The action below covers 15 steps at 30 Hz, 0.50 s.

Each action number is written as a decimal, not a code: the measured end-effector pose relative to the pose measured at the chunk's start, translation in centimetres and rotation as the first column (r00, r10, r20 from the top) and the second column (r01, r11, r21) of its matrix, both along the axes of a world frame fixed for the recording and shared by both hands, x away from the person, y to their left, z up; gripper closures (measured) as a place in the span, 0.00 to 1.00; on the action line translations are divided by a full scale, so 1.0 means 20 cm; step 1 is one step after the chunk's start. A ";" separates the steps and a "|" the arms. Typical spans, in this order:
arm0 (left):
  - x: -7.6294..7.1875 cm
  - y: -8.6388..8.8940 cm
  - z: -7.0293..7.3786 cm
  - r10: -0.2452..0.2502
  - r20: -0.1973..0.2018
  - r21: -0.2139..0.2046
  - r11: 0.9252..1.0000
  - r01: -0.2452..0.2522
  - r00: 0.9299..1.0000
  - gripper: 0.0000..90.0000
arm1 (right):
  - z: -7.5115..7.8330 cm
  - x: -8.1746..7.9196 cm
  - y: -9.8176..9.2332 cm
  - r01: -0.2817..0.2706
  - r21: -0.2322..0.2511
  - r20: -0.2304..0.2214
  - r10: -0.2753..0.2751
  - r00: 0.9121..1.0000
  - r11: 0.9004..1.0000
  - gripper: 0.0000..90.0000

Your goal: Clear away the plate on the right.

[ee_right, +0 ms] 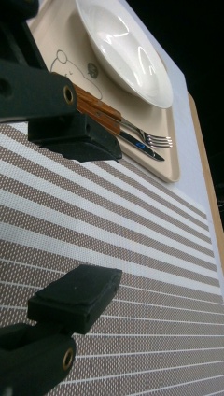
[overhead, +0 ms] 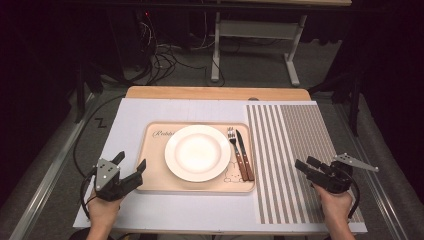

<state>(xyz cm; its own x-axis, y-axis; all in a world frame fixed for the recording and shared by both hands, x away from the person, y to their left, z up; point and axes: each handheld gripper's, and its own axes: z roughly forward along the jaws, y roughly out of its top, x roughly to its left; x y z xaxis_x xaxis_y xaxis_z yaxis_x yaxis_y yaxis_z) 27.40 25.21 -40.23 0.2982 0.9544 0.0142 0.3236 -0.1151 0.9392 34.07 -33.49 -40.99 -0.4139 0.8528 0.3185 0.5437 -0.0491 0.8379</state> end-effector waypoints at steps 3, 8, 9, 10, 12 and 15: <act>0.00 0.00 0.00 0.000 0.001 0.000 1.000 0.000 1.000 0.30 | 0.00 -0.02 0.00 -0.003 -0.021 0.017 0.004 1.000 1.000 0.42; 0.00 0.00 0.00 0.000 0.001 -0.001 1.000 0.000 1.000 0.30 | 0.00 -0.04 0.01 -0.011 -0.062 0.053 0.014 0.998 0.998 0.40; 0.00 0.00 0.00 0.000 0.001 -0.001 1.000 0.000 1.000 0.30 | 0.00 -0.05 0.02 -0.012 -0.073 0.063 0.017 0.998 0.997 0.40; 0.00 0.00 0.00 0.000 0.001 -0.001 1.000 0.000 1.000 0.30 | 0.00 -0.06 0.02 -0.013 -0.079 0.071 0.019 0.997 0.997 0.40; 0.00 0.00 0.00 0.000 0.002 -0.001 1.000 0.000 1.000 0.30 | 0.00 -0.07 0.02 -0.014 -0.087 0.082 0.021 0.996 0.996 0.40; 0.00 0.00 0.00 0.000 0.002 -0.002 1.000 0.000 1.000 0.30 | 0.00 -0.08 0.02 -0.017 -0.095 0.094 0.026 0.995 0.995 0.39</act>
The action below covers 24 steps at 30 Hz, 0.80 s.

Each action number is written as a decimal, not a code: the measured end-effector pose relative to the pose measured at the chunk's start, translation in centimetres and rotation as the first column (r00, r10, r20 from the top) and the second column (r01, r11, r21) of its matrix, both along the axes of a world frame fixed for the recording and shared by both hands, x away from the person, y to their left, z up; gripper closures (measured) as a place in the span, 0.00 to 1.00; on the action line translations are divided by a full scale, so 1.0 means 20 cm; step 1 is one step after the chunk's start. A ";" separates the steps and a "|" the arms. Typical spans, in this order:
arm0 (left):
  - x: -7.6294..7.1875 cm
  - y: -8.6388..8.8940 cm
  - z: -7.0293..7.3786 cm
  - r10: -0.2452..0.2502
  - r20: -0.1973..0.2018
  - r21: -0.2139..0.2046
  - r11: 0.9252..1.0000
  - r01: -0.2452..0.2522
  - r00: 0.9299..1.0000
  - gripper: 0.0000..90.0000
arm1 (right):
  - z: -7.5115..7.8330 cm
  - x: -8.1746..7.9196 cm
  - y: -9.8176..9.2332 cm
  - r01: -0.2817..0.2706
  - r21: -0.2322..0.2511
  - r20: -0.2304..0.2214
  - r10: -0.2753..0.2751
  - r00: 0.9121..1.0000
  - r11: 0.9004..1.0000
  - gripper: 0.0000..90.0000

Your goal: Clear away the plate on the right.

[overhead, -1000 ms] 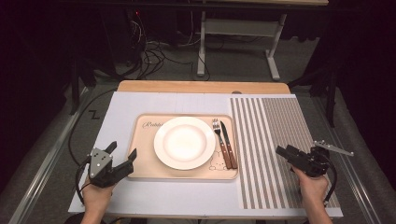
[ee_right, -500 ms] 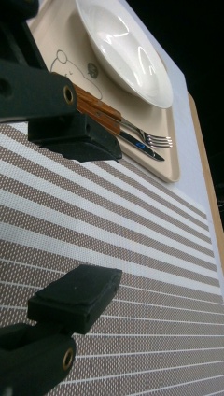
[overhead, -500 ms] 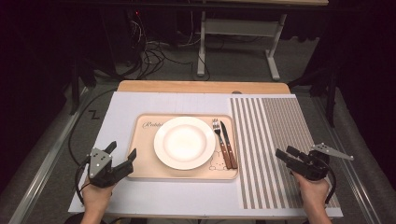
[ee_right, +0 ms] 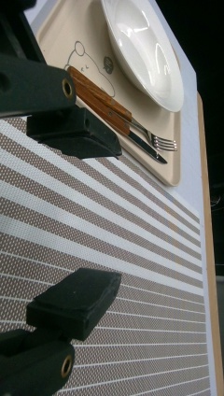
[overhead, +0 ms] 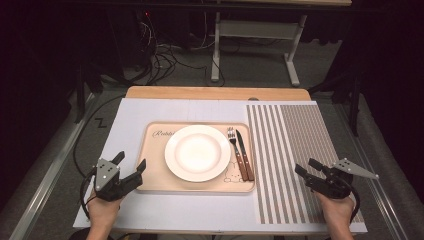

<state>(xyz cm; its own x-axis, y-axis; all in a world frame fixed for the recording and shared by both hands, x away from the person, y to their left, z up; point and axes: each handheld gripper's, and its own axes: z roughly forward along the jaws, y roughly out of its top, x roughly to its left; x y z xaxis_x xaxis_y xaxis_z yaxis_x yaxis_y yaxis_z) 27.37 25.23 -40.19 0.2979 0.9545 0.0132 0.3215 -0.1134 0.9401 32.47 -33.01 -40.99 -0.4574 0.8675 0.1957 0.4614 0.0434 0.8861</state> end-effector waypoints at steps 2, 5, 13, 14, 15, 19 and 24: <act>0.00 0.00 0.00 0.001 0.002 0.000 1.000 -0.001 1.000 0.30 | 0.00 -0.01 0.00 -0.003 -0.006 0.006 0.003 1.000 1.000 0.38; 0.00 0.00 0.00 0.001 0.002 0.000 1.000 -0.001 1.000 0.30 | 0.00 -0.02 0.00 -0.004 -0.017 0.024 0.004 1.000 1.000 0.37; 0.00 0.00 0.00 -0.005 0.009 -0.005 1.000 0.005 1.000 0.30 | -0.01 -0.06 0.00 -0.004 -0.015 0.049 0.005 0.999 1.000 0.35; 0.00 0.00 0.00 -0.004 0.009 -0.007 1.000 0.004 1.000 0.30 | -0.01 -0.06 0.00 -0.004 -0.016 0.050 0.005 0.999 1.000 0.35; 0.00 0.00 0.00 -0.004 0.008 -0.006 1.000 0.004 1.000 0.30 | -0.01 -0.07 0.00 -0.004 -0.016 0.051 0.005 0.999 1.000 0.35; 0.00 0.00 0.00 -0.005 0.008 -0.007 1.000 0.005 1.000 0.30 | -0.02 -0.08 -0.01 -0.014 -0.012 0.058 0.014 0.998 1.000 0.34; 0.00 0.00 0.00 -0.004 0.007 -0.008 1.000 0.004 1.000 0.30 | -0.03 -0.10 -0.01 -0.016 -0.013 0.067 0.017 0.998 1.000 0.34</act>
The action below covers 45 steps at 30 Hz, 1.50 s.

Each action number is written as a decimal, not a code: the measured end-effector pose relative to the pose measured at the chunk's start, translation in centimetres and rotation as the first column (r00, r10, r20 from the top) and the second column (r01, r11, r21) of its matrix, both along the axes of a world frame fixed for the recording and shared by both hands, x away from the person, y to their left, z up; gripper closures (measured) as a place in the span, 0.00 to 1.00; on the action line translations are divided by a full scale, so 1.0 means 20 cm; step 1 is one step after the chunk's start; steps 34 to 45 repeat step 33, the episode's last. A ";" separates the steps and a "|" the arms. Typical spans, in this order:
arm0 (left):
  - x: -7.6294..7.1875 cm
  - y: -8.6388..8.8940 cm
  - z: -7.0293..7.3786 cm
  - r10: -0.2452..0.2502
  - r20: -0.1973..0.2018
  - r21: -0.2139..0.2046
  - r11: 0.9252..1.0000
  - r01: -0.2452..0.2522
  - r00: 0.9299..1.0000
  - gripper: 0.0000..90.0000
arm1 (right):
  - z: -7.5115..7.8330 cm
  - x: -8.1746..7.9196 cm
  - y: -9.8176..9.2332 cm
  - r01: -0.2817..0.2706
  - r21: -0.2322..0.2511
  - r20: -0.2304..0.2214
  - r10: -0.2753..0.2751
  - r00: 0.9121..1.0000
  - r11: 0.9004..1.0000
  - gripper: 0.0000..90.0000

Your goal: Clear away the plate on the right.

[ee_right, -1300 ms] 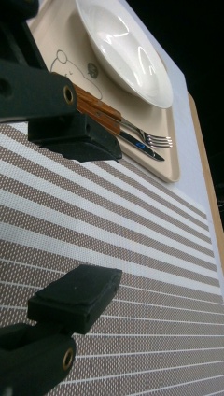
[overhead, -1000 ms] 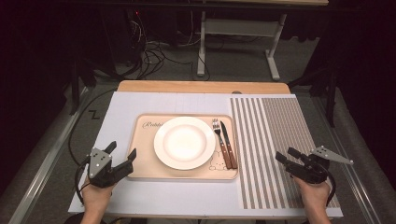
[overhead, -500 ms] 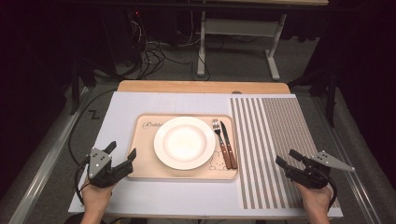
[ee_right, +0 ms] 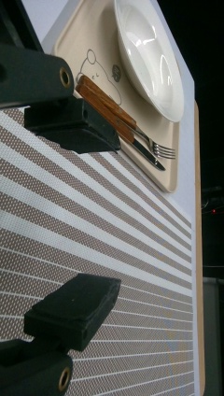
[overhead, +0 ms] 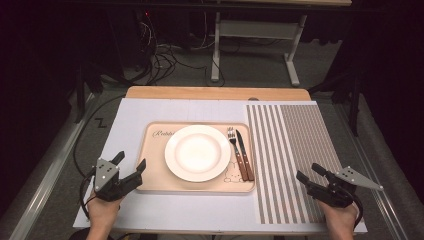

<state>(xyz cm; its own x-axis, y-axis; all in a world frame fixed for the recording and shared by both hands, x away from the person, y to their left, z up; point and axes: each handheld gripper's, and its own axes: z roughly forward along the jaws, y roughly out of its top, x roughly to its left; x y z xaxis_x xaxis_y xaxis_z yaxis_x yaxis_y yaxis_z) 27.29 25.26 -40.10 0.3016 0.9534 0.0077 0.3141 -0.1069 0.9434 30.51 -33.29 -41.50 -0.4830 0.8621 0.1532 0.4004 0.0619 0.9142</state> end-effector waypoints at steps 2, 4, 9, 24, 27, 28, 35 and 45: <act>0.00 0.00 0.00 -0.001 0.000 0.000 1.000 0.001 1.000 0.30 | 0.00 -0.01 0.00 0.002 0.000 0.003 -0.002 1.000 1.000 0.34; 0.00 0.00 0.00 0.001 -0.001 0.002 1.000 -0.001 1.000 0.30 | 0.00 -0.01 0.00 0.000 -0.004 0.008 0.000 1.000 1.000 0.34; 0.00 0.01 0.00 0.016 -0.008 -0.008 1.000 -0.016 1.000 0.30 | 0.00 -0.01 -0.01 -0.004 0.019 0.029 0.003 1.000 1.000 0.32; 0.01 0.01 -0.01 0.004 -0.012 -0.007 1.000 -0.004 1.000 0.30 | -0.01 -0.01 -0.01 -0.007 0.002 0.056 0.007 0.998 1.000 0.31; 0.01 0.01 -0.01 0.004 -0.012 -0.009 1.000 -0.004 1.000 0.30 | -0.01 -0.01 -0.01 -0.009 0.001 0.053 0.009 0.999 1.000 0.30; 0.01 0.01 -0.01 0.004 -0.012 -0.009 1.000 -0.004 1.000 0.30 | -0.01 -0.01 -0.01 -0.011 -0.002 0.052 0.011 0.999 1.000 0.30; 0.01 0.00 -0.01 0.002 -0.012 -0.010 1.000 -0.002 1.000 0.30 | -0.01 -0.01 0.00 -0.014 -0.005 0.052 0.014 0.999 1.000 0.30; 0.01 0.00 -0.01 0.002 -0.012 -0.010 1.000 -0.002 1.000 0.30 | -0.01 -0.01 0.00 -0.014 -0.005 0.052 0.014 0.999 1.000 0.30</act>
